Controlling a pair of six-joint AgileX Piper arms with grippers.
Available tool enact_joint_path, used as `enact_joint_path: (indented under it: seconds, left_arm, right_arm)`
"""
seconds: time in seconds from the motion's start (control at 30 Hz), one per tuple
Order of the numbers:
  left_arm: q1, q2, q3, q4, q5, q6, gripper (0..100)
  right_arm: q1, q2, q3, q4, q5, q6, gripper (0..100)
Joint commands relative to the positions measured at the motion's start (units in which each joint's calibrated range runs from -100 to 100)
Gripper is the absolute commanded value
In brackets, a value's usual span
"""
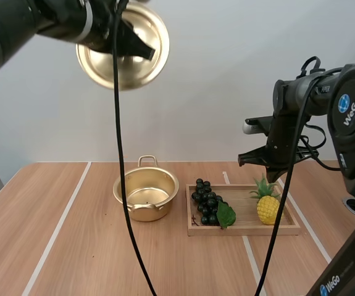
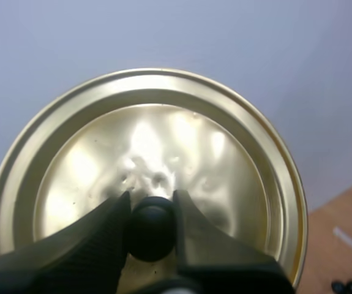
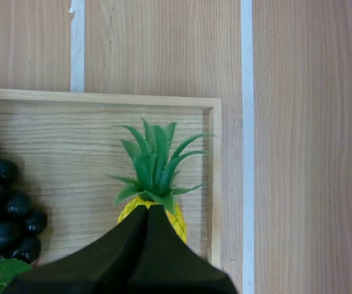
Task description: Open the pot, put the pineapple inside, and close it
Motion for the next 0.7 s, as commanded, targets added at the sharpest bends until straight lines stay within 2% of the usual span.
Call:
enact_joint_path:
  seconds: [0.0,0.17,0.2,0.23,0.27,0.3,0.37,0.4,0.47,0.67]
  left_arm:
    - [0.85,-0.8,-6.8,-6.1,4.7,-0.4,0]
    - [2.19,-0.8,-14.3,-7.5,7.3,-0.2,0]
    - [2.35,-0.8,-15.9,-7.5,7.4,-0.1,0]
    - [2.52,-0.8,-17.2,-7.3,8.0,-0.1,0]
    - [2.7,-0.8,-19.1,-7.4,8.7,-0.1,0]
    - [2.7,-0.8,-21.2,-7.4,8.9,0.0,0]
    - [2.7,-0.8,-23.2,-7.4,8.9,0.0,0]
    - [2.7,-0.8,-24.3,-7.4,8.9,0.0,0]
    - [2.7,-0.8,-25.4,-7.4,8.9,0.8,0]
    - [2.7,-0.9,-25.6,-7.1,11.3,2.6,0]
  right_arm:
    - [-0.2,-0.2,0.3,-0.5,-0.1,0.3,0]
    - [-0.2,-0.2,0.3,-0.7,-0.1,0.3,0]
    - [-0.2,-0.2,0.3,-0.7,-0.1,0.3,4]
    - [-0.2,-0.2,0.3,-0.7,-0.1,0.3,11]
    - [-0.2,-0.2,0.3,-0.7,-0.1,0.1,35]
    - [-0.2,-0.2,0.3,-0.7,-0.1,0.1,52]
    - [-0.2,-0.2,0.3,-0.7,0.3,-1.1,75]
    - [-0.2,-0.2,0.3,-0.6,0.5,-1.9,82]
    - [-0.2,-0.2,0.3,0.2,1.5,-3.6,89]
    - [-0.2,-0.2,0.3,1.0,3.3,-4.4,96]
